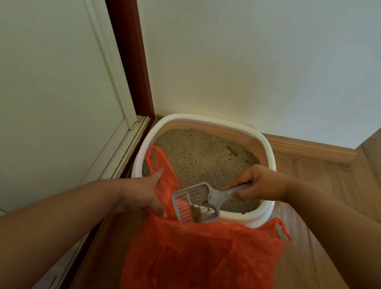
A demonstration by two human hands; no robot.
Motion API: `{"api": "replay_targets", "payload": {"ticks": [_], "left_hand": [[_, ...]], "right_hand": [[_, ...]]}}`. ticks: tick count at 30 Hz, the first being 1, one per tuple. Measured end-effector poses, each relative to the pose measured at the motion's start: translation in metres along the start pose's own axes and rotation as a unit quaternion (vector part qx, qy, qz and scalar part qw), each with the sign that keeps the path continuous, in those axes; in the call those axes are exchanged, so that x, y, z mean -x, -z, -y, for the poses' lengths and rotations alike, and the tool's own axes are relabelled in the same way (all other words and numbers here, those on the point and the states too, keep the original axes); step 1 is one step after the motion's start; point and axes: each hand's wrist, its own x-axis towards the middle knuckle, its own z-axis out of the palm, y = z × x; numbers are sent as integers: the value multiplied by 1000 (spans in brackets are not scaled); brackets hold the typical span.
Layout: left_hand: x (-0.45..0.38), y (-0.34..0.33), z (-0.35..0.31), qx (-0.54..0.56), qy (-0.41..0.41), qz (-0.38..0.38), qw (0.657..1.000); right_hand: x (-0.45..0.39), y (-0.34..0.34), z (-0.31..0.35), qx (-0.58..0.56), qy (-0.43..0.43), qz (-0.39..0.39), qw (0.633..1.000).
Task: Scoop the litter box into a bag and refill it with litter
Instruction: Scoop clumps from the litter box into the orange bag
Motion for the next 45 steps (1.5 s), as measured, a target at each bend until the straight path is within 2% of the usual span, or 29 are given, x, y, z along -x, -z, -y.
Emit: {"api": "replay_targets", "payload": {"ticks": [3,6,8,12,16,26,30,33,36,38,41,45], "left_hand": [[-2,-1,-3,23,-14,-33,999],[-4,-2,-6,39,-33,-37,998],[-2,-4,-8,30,-36,-36,998],[1,-5,-9,-16,-27,-31,999],[3,-4,-8,-19,-22,-2,1000],[4,0,-3,-39,-17,-5,999],[3,2,1,-50,-13,-23,998],[1,5,1,-44,-19,-30,998],[-3,6,4,-43,-16,-52,998],[-5,6,6,-45,-15,-65,997],[-8,9,8,-50,-13,-69,996],[-11,8,5,-62,-17,-78,995]], "right_hand": [[-3,0,18,114,13,67,991],[-9,-2,47,181,10,143,973],[-13,-5,66,219,13,167,961],[-18,-11,96,330,67,140,931],[-23,-23,112,396,86,152,902],[-22,-19,112,361,71,115,923],[-19,-17,112,323,52,123,937],[-22,-7,107,255,24,95,962],[-20,19,87,119,-41,59,990],[-14,36,67,-29,-91,17,995],[-11,46,36,-254,-158,-69,952],[-24,22,2,-418,-231,-249,843]]}}
